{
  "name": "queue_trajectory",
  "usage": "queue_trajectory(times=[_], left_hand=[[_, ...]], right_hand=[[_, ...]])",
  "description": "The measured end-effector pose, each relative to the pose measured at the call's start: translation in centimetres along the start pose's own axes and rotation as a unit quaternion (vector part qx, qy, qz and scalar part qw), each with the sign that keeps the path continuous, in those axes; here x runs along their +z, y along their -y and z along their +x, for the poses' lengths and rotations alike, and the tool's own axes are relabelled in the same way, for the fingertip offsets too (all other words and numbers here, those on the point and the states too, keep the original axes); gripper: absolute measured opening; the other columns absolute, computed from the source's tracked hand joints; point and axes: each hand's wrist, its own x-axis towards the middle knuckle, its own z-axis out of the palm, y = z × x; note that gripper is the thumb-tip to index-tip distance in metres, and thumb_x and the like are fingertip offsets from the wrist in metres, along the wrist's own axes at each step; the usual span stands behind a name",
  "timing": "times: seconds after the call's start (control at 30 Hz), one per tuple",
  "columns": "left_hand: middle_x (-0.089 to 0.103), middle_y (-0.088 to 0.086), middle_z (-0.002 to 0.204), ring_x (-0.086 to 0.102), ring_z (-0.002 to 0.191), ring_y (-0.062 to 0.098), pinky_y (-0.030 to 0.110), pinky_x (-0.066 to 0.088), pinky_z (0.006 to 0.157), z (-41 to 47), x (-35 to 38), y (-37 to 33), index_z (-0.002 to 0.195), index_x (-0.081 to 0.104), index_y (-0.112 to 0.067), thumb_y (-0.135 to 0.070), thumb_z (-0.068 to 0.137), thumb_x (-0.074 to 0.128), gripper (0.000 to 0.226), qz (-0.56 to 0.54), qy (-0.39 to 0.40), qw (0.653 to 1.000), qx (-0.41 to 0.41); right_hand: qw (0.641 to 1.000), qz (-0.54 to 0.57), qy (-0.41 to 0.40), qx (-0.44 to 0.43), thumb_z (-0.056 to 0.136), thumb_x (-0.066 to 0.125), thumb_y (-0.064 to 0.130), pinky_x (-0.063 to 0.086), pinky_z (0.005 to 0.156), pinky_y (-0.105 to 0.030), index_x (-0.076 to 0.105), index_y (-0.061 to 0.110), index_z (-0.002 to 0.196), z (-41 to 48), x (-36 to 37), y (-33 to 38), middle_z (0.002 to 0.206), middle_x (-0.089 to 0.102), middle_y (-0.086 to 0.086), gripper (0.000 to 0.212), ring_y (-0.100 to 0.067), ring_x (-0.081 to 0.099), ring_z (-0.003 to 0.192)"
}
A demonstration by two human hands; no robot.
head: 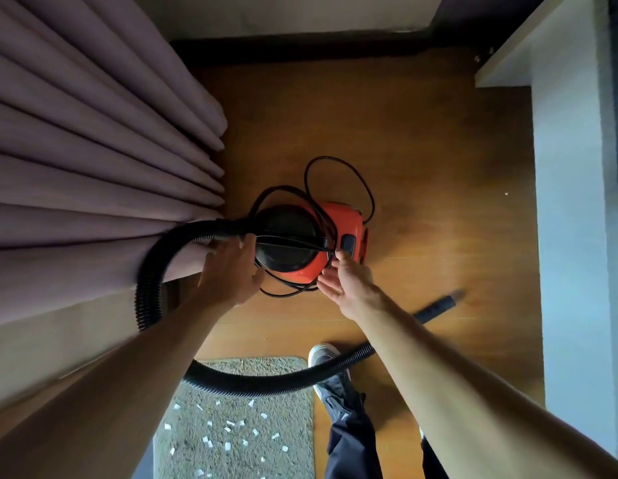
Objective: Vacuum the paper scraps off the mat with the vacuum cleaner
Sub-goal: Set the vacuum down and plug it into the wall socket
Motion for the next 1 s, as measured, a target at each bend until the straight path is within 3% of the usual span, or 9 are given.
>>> queue_trajectory(times=[0.23, 0.33, 0.4, 0.5, 0.67, 0.8, 0.9, 1.0], left_hand=[[0.058, 0.020, 0.111, 0.060, 0.102, 0.039, 0.050, 0.053, 0.076, 1.3, 1.6, 0.3, 0.127, 0.046, -0.005, -0.018, 0.093, 0.058, 0.038, -0.069, -0.068, 0.995, 0.000], [0.058, 0.021, 0.108, 0.059, 0.100, 0.040, 0.048, 0.050, 0.073, 1.5, 1.8, 0.1, 0.125, 0.048, -0.004, -0.012, 0.094, 0.057, 0.033, -0.077, -0.088, 0.993, 0.005], [0.058, 0.021, 0.107, 0.059, 0.099, 0.039, 0.046, 0.050, 0.071, 1.6, 1.7, 0.0, 0.124, 0.050, -0.005, -0.008, 0.094, 0.056, 0.031, -0.070, -0.095, 0.993, 0.007], [0.058, 0.020, 0.101, 0.060, 0.094, 0.040, 0.048, 0.050, 0.068, 1.7, 1.4, 0.2, 0.115, 0.052, -0.006, -0.005, 0.093, 0.056, 0.022, -0.039, -0.114, 0.993, 0.013], [0.062, 0.015, 0.089, 0.064, 0.082, 0.035, 0.042, 0.050, 0.062, 1.0, 0.8, 0.2, 0.106, 0.052, -0.007, -0.003, 0.091, 0.060, 0.017, -0.022, -0.122, 0.992, 0.039], [0.066, 0.014, 0.083, 0.068, 0.074, 0.034, 0.038, 0.048, 0.055, -0.6, 0.2, -0.2, 0.104, 0.053, -0.009, -0.003, 0.091, 0.060, 0.016, -0.022, -0.125, 0.990, 0.059], [0.066, 0.014, 0.084, 0.067, 0.072, 0.037, 0.040, 0.050, 0.053, -2.1, -0.3, -0.9, 0.103, 0.052, -0.014, -0.006, 0.092, 0.058, 0.015, -0.034, -0.136, 0.988, 0.067], [0.064, 0.014, 0.086, 0.065, 0.073, 0.036, 0.032, 0.041, 0.054, -3.4, -1.0, -2.2, 0.104, 0.057, -0.012, -0.007, 0.090, 0.063, 0.016, -0.071, -0.158, 0.981, 0.091]], right_hand=[[0.998, 0.048, -0.016, 0.036, 0.098, 0.056, 0.036, 0.052, 0.081, -0.034, 0.059, 0.003, 0.121, 3.9, 1.7, 0.0, 0.098, 0.064, -0.009, 0.040, -0.018, 0.063, 0.079], [0.996, 0.074, -0.032, 0.034, 0.099, 0.056, 0.034, 0.048, 0.076, -0.029, 0.063, 0.006, 0.111, 4.6, 2.0, -0.1, 0.086, 0.063, -0.003, 0.032, -0.013, 0.061, 0.073], [0.995, 0.093, -0.038, 0.024, 0.099, 0.055, 0.031, 0.044, 0.065, -0.023, 0.062, 0.009, 0.096, 4.7, 2.2, -0.1, 0.079, 0.060, 0.000, 0.023, -0.009, 0.055, 0.063], [0.992, 0.122, -0.033, 0.009, 0.101, 0.051, 0.028, 0.037, 0.055, -0.017, 0.051, 0.014, 0.076, 4.7, 2.1, -0.1, 0.071, 0.052, 0.003, 0.028, -0.006, 0.045, 0.056], [0.992, 0.127, -0.023, -0.016, 0.100, 0.045, 0.030, 0.044, 0.056, -0.019, 0.049, 0.020, 0.085, 4.9, 2.3, 0.6, 0.083, 0.052, 0.003, 0.018, -0.006, 0.053, 0.065], [0.982, 0.167, -0.053, -0.067, 0.099, 0.046, 0.009, 0.058, 0.075, -0.026, 0.059, 0.006, 0.107, 2.0, 2.5, 3.1, 0.086, 0.063, -0.008, 0.015, -0.015, 0.063, 0.071], [0.979, 0.175, -0.048, -0.093, 0.097, 0.042, -0.001, 0.059, 0.082, -0.038, 0.055, 0.005, 0.086, -0.7, 2.8, 5.9, 0.075, 0.058, -0.010, 0.018, -0.018, 0.058, 0.067], [0.978, 0.147, -0.039, -0.146, 0.099, 0.042, 0.002, 0.051, 0.064, -0.030, 0.052, 0.011, 0.076, -3.2, 3.2, 8.4, 0.064, 0.050, -0.005, 0.027, -0.014, 0.046, 0.052]])
